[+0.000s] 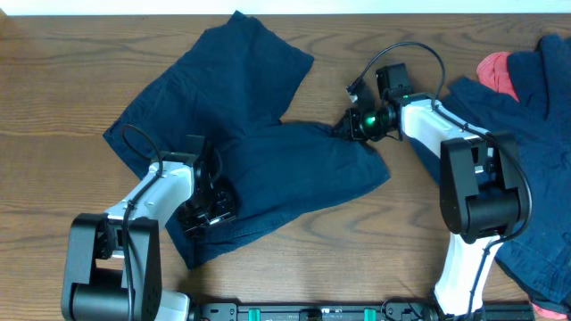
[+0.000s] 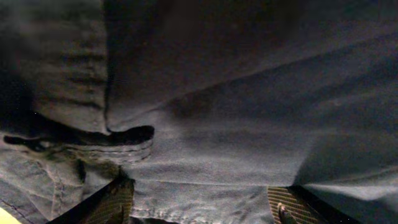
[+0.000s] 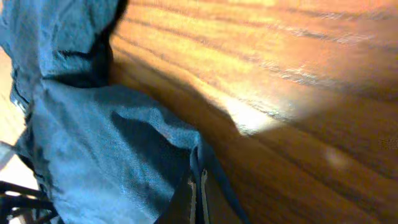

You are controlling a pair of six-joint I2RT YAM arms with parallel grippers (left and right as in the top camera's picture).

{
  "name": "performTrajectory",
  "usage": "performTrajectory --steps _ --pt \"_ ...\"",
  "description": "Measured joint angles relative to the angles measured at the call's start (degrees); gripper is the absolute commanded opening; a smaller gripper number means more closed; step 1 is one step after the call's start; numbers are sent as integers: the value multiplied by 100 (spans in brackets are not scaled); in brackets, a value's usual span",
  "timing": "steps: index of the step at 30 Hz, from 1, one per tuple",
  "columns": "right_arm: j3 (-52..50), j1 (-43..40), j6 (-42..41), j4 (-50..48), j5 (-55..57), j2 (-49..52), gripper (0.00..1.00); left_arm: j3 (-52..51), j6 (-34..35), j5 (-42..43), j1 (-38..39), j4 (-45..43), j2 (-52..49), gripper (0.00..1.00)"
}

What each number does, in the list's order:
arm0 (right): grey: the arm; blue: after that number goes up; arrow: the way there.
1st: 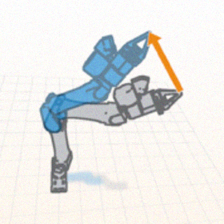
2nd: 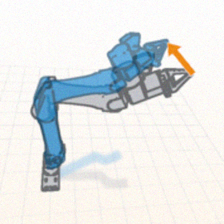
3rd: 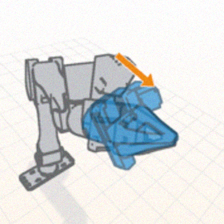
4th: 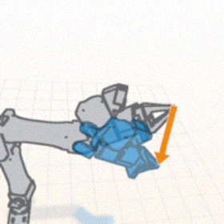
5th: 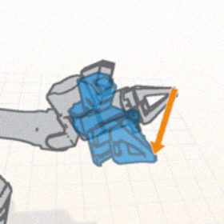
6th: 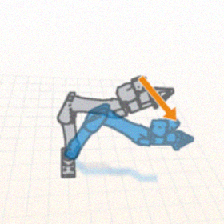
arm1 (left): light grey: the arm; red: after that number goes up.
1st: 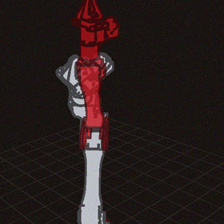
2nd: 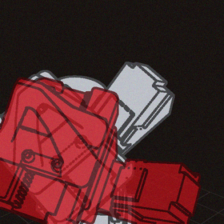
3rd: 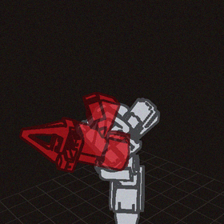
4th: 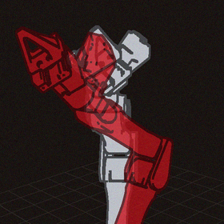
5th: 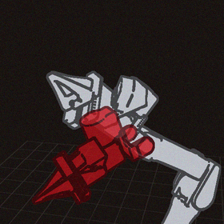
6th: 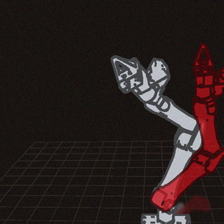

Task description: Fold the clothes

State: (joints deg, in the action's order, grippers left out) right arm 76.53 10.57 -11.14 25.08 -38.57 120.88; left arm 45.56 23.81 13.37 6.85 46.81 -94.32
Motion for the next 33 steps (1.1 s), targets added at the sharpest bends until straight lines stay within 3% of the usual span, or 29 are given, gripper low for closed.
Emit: performTrajectory --steps 4,6,9,15,18,27,31,33 --pt "149 -105 -81 173 -2 -149 3 0 -2 2 0 0 0 71" --pt "219 -111 -125 297 219 -457 18 0 -2 2 0 -4 0 71" --pt "330 -170 -168 372 999 -1152 28 0 0 2 0 -4 0 71" --pt "682 -376 -129 774 2376 -2203 31 -2 9 0 0 -15 0 71" --pt "673 -378 -70 1263 2671 -2190 38 -2 17 0 0 -20 0 72" --pt "122 -341 186 2538 2559 -2000 40 -24 37 2 0 -63 28 72" --pt "-245 -162 461 2468 2214 -2000 59 -31 42 0 0 -74 33 72" --pt "-529 -44 540 2317 2157 -2000 61 -33 44 0 0 -81 35 72"
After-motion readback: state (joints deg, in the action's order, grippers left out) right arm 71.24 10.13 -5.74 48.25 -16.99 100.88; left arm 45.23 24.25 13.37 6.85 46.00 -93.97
